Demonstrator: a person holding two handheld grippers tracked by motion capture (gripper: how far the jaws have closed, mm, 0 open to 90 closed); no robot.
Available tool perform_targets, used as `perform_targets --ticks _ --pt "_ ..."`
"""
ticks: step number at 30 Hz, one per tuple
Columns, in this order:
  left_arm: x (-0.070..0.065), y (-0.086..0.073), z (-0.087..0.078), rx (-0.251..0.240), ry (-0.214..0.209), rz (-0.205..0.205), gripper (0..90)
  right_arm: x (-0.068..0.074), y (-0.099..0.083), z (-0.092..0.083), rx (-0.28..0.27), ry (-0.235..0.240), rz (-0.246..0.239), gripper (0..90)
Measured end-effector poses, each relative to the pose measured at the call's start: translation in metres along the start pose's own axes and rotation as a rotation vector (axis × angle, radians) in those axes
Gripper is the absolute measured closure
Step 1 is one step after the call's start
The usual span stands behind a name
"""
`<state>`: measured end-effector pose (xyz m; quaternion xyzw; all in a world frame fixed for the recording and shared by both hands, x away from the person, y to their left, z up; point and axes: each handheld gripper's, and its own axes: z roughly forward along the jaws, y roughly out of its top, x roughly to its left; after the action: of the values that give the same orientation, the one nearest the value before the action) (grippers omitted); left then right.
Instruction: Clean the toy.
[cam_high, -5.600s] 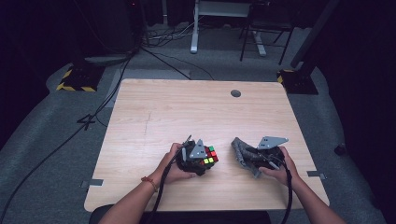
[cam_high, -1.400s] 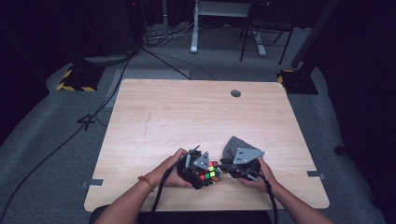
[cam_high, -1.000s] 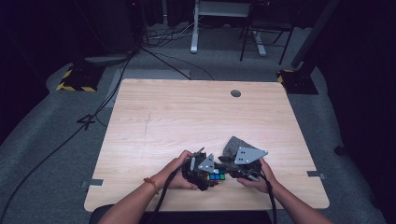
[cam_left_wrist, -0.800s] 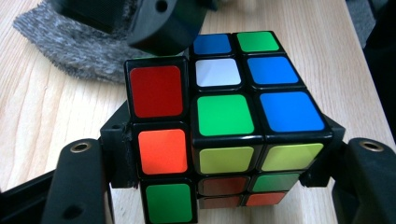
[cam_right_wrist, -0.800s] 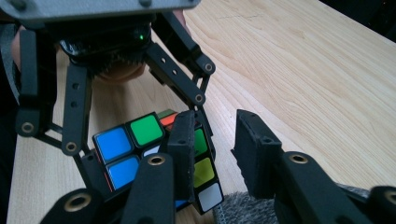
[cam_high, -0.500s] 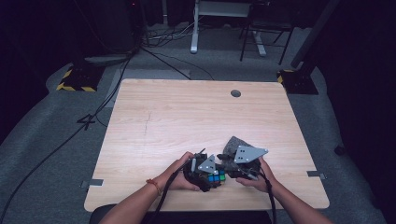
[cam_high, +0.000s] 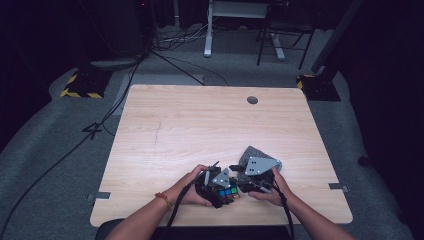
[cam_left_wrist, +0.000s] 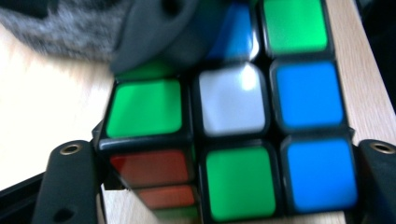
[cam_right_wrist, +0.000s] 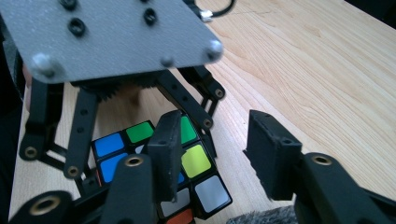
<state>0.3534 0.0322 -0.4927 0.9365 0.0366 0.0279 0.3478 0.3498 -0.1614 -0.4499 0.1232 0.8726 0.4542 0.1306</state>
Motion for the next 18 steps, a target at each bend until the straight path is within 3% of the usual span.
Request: perform_targets --ticks 4,9,14,18 --pt "0.002 -0.011 -0.012 -0.011 0.015 -0.049 21.7 -0.002 -0.002 -0.001 0.003 -0.007 0.016 54.6" --pt "0.001 -0.020 -0.025 -0.020 0.034 -0.056 22.7 -0.007 -0.003 -0.005 0.013 -0.017 0.036 49.8" --pt "0.001 -0.021 -0.026 -0.024 0.041 -0.063 27.8 -0.005 -0.004 -0.015 0.007 -0.006 0.027 49.2" --pt "0.002 -0.019 -0.024 -0.033 0.038 -0.080 22.0 -0.005 -0.006 -0.016 0.013 0.022 0.037 49.2"
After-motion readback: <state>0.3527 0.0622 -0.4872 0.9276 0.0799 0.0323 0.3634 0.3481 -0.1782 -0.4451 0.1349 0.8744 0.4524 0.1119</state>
